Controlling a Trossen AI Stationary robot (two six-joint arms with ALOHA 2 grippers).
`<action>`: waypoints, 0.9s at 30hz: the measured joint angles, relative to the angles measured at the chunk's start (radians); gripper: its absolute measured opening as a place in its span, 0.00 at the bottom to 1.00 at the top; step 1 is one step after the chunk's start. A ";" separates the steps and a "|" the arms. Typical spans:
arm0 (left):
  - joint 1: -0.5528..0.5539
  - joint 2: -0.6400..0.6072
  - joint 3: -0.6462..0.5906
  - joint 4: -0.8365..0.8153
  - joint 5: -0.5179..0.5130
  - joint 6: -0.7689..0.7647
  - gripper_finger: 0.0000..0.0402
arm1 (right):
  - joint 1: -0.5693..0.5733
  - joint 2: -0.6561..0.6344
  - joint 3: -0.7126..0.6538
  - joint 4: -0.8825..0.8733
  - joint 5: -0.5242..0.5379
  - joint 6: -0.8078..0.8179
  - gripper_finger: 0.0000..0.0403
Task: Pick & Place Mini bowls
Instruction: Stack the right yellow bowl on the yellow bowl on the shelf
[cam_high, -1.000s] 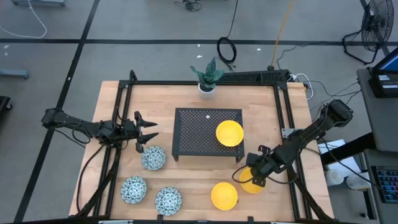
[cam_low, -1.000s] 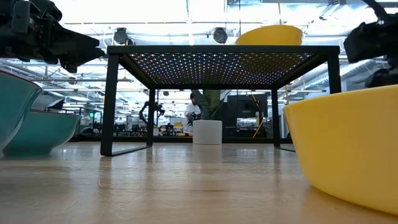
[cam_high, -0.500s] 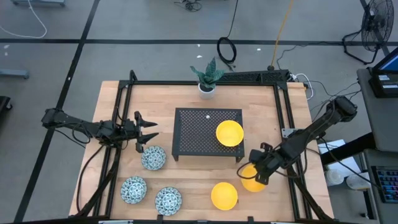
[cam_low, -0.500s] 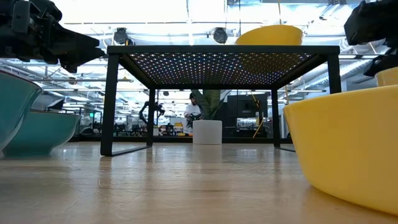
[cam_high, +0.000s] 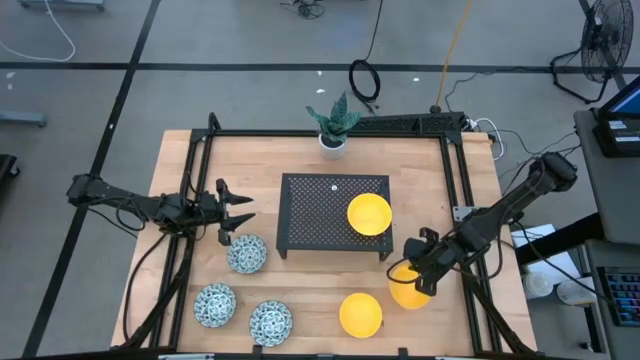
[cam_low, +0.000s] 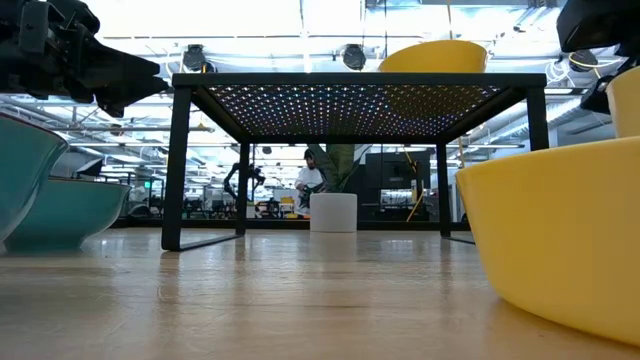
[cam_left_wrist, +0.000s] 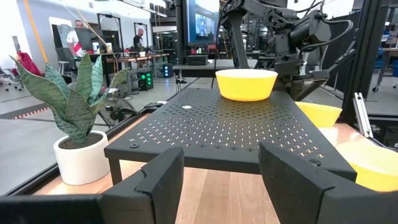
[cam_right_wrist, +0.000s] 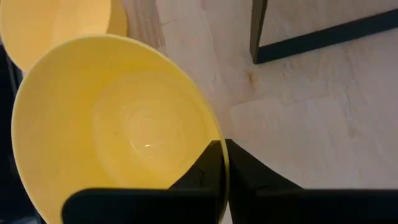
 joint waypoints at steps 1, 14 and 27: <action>0.000 0.000 0.000 0.000 0.000 0.000 0.53 | 0.000 -0.003 0.000 0.001 0.000 -0.011 0.00; 0.000 0.000 0.000 0.000 0.000 0.000 0.53 | 0.000 -0.023 0.000 0.062 0.000 -0.164 0.00; 0.000 0.000 0.000 0.000 0.000 0.000 0.53 | 0.000 -0.023 0.000 0.209 0.005 -0.344 0.00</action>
